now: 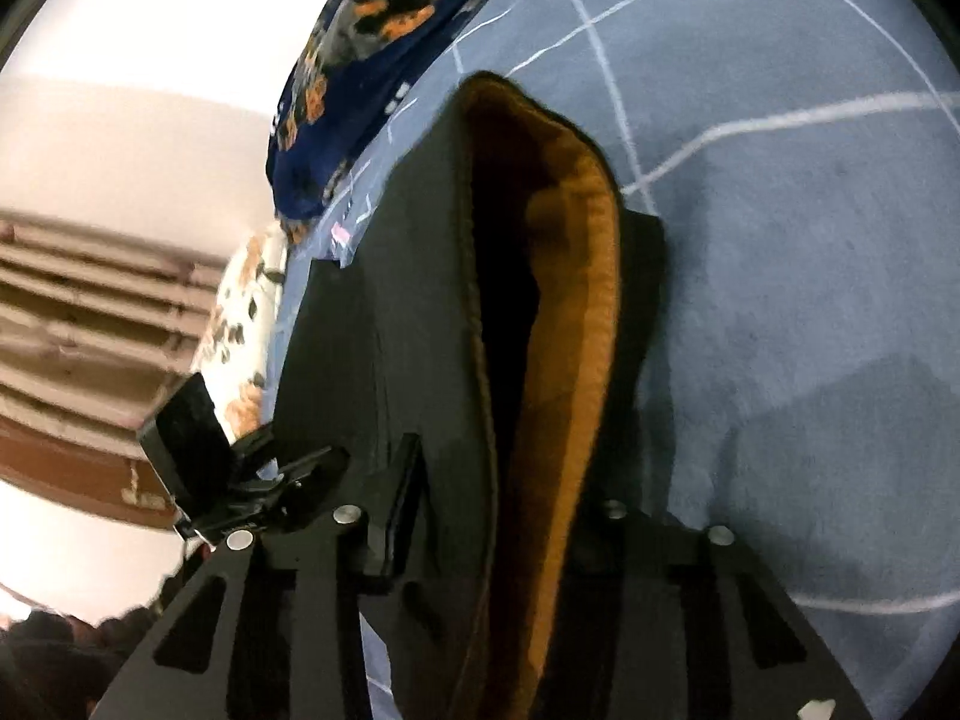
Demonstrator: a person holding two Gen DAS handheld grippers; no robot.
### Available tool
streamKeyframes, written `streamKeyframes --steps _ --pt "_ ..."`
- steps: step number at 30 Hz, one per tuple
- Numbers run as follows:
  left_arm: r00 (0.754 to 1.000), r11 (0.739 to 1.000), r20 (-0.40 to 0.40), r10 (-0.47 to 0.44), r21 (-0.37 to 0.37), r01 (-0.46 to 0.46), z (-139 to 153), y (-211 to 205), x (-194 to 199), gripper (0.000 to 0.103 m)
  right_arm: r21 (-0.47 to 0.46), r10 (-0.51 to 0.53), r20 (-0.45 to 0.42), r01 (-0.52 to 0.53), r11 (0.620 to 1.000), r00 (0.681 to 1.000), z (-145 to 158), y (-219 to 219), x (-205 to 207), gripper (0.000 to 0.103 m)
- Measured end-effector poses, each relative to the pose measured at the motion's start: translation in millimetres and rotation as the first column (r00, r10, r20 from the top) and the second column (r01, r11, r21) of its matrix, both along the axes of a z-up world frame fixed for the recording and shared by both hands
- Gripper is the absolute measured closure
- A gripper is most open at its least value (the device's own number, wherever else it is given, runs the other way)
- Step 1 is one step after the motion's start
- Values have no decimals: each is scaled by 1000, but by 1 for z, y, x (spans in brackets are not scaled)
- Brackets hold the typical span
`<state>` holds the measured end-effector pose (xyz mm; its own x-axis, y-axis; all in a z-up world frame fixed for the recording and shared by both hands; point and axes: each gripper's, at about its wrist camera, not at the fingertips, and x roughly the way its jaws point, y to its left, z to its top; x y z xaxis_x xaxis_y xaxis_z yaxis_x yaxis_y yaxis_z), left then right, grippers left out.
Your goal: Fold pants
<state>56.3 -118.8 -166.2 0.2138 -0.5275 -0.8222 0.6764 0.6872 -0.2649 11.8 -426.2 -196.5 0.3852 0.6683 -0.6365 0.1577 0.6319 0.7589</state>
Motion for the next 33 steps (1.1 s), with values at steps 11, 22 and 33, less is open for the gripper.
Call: streamKeyframes --steps 11,22,33 --pt "992 995 109 60 78 -68 15 -15 -10 76 41 -87 30 86 995 996 -2 8 -21 72" --pt "988 988 74 137 64 -141 23 0 -9 81 72 -109 31 107 992 994 2 27 -27 77" --pt "975 975 31 218 23 -219 29 34 -12 84 52 -70 39 68 996 997 16 56 -8 79"
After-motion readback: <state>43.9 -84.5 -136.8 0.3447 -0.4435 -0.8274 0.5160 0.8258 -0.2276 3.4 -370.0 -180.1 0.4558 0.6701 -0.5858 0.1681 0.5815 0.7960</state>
